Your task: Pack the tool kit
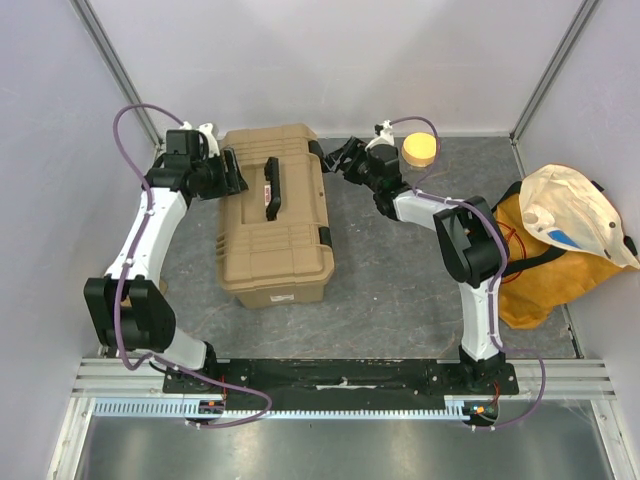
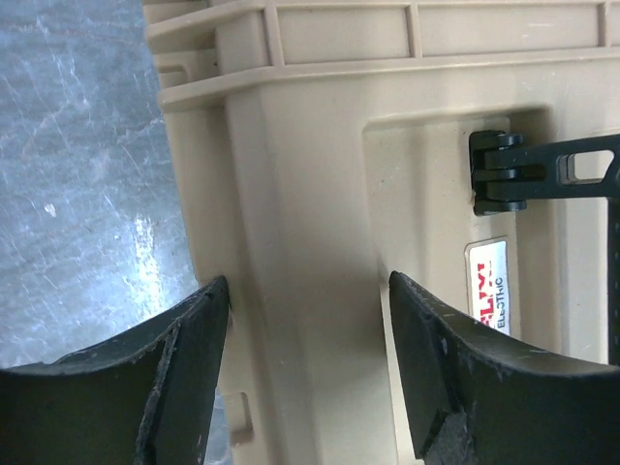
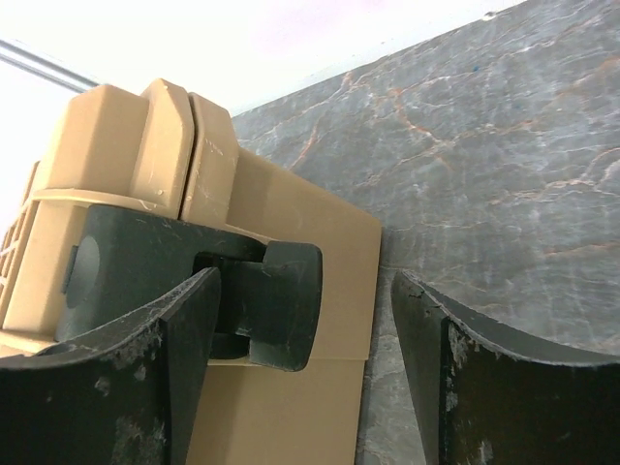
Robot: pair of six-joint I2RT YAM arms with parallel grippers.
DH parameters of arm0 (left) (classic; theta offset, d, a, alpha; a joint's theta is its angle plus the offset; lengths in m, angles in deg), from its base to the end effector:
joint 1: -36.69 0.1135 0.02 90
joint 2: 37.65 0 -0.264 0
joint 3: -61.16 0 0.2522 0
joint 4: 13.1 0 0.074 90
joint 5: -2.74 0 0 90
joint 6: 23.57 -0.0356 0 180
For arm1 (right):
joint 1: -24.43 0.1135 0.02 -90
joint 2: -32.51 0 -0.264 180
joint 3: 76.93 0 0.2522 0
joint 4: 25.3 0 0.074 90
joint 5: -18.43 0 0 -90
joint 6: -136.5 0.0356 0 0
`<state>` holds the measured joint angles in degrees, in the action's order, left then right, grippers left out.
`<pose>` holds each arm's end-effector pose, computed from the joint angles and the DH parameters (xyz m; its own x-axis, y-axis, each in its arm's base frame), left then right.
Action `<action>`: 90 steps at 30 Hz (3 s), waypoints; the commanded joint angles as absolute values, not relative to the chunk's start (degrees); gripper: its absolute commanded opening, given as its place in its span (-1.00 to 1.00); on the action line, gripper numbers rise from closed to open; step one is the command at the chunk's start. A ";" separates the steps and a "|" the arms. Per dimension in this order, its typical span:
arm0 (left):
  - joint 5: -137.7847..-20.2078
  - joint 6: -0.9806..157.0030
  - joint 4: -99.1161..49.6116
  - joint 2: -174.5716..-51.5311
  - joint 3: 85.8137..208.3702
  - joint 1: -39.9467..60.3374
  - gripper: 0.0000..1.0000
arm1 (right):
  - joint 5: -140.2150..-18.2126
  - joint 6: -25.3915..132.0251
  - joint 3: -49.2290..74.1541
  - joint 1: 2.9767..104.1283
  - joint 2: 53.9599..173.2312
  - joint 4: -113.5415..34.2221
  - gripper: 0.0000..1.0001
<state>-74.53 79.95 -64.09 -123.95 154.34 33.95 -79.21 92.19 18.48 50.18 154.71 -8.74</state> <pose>0.3307 -0.0237 0.3315 -0.7238 -0.1937 -0.6623 0.0365 0.9477 -0.3170 0.4423 0.2186 0.2038 -0.5042 0.5442 -0.6705 -0.2686 0.6391 0.7207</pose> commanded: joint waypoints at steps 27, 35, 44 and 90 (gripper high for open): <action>-67.13 77.24 -60.61 -129.05 152.97 23.86 0.37 | -63.58 79.20 16.72 55.28 141.59 -42.58 0.28; -69.94 77.77 -60.96 -128.09 152.97 23.86 0.40 | -61.03 78.06 18.21 52.90 139.04 -45.83 0.15; -73.98 79.17 -62.45 -128.00 153.32 23.86 0.46 | -57.69 74.72 18.56 50.62 135.26 -51.89 -0.02; -58.00 77.59 -63.25 -136.61 154.20 21.93 0.36 | -79.65 54.93 32.37 52.11 158.63 -37.42 -1.00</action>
<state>-76.10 76.13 -59.17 -129.94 157.86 26.61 -69.29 51.17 33.56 48.48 156.80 -45.61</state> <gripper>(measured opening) 0.704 0.004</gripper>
